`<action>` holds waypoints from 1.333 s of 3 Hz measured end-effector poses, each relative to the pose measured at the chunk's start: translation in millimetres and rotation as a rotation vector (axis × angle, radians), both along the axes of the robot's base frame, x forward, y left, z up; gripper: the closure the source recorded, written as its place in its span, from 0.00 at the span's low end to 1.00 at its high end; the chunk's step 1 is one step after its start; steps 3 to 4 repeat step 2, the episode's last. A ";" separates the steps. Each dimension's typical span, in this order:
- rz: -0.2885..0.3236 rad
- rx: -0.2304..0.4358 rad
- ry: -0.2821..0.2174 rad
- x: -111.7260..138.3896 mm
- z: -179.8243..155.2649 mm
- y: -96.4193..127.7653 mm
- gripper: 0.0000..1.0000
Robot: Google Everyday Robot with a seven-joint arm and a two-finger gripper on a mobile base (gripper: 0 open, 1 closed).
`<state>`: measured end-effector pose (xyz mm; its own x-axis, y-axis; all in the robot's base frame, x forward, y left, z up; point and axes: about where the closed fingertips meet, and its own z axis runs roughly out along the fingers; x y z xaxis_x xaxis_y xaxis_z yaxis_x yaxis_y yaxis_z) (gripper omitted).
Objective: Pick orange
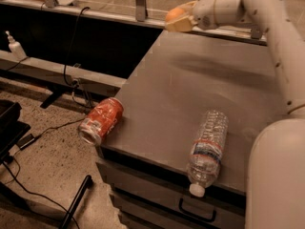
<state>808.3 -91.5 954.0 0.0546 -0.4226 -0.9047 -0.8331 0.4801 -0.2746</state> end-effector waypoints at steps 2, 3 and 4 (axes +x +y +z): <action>0.104 -0.061 -0.045 -18.5 4.3 1.9 1.00; 0.104 -0.061 -0.045 -18.5 4.3 1.9 1.00; 0.104 -0.061 -0.045 -18.5 4.3 1.9 1.00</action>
Offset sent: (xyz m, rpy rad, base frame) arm -0.0186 -0.0008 0.0088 -0.0578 -0.0536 0.1001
